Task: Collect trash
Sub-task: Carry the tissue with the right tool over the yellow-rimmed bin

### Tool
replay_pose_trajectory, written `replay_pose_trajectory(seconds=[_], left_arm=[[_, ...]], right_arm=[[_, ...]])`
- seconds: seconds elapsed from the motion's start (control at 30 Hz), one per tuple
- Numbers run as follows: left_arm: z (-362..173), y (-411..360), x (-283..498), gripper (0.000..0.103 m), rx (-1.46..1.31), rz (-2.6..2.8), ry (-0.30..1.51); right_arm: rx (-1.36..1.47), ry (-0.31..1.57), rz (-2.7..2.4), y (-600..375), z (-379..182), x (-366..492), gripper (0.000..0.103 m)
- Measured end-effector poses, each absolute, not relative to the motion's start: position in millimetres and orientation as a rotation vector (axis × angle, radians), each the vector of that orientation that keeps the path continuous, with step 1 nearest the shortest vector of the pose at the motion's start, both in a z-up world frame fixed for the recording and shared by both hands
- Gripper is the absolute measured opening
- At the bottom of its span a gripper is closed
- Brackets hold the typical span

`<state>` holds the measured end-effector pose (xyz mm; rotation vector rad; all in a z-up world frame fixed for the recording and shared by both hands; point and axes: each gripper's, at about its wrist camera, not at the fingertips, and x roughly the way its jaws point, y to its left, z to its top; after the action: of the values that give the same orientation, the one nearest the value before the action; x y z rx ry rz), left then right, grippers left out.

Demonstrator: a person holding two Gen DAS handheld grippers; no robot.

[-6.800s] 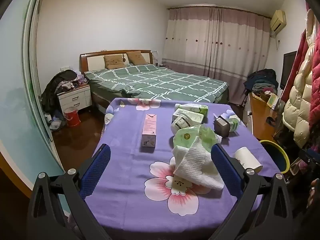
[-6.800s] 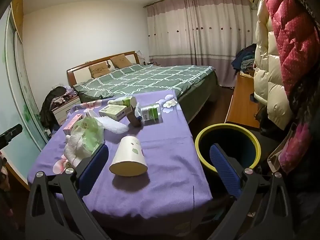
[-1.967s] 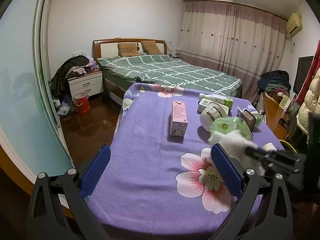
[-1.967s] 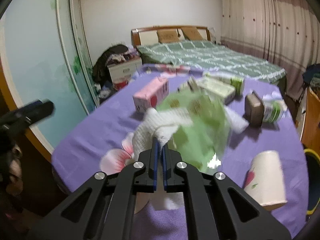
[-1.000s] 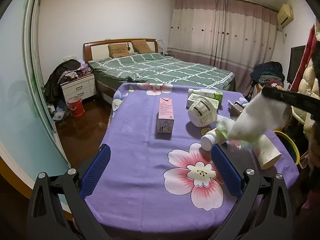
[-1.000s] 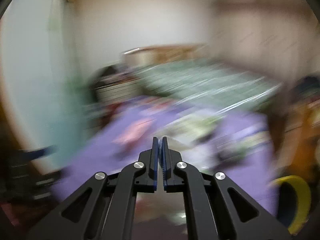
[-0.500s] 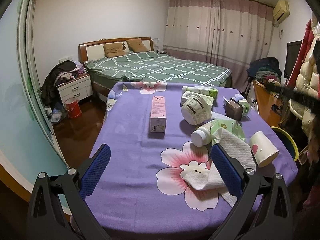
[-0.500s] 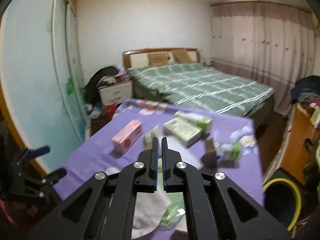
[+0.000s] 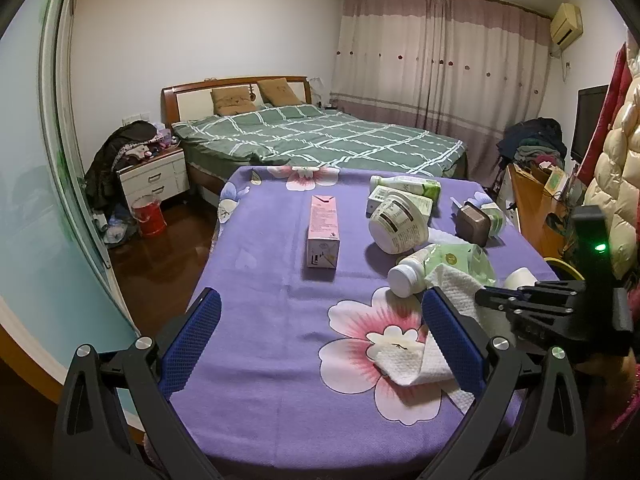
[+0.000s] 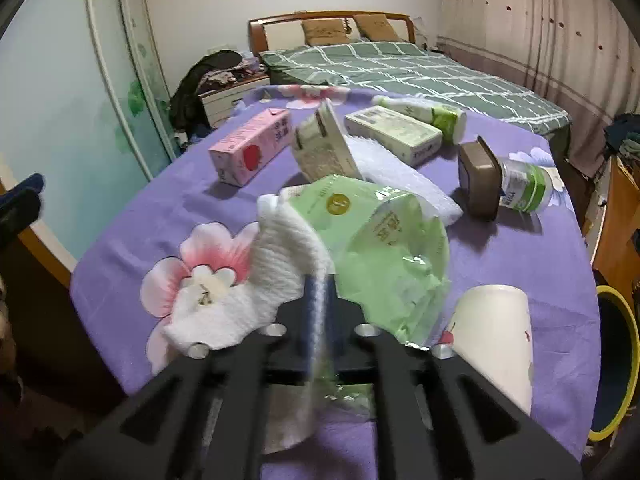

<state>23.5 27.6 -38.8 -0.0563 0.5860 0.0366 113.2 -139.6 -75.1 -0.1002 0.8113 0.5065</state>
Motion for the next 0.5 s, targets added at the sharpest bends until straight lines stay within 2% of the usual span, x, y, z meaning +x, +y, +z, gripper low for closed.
replay_pose_trajectory(seconds=[0.27, 0.5], left_arm=[[-40, 27, 24, 0.099, -0.057, 0.041, 0.582], [-40, 22, 21, 0.099, -0.05, 0.031, 0.578]], right_arm=[[0.012, 0.601, 0.589, -161, 8, 82, 0.003], [-0.011, 0.44, 0.513, -181, 67, 73, 0.003]])
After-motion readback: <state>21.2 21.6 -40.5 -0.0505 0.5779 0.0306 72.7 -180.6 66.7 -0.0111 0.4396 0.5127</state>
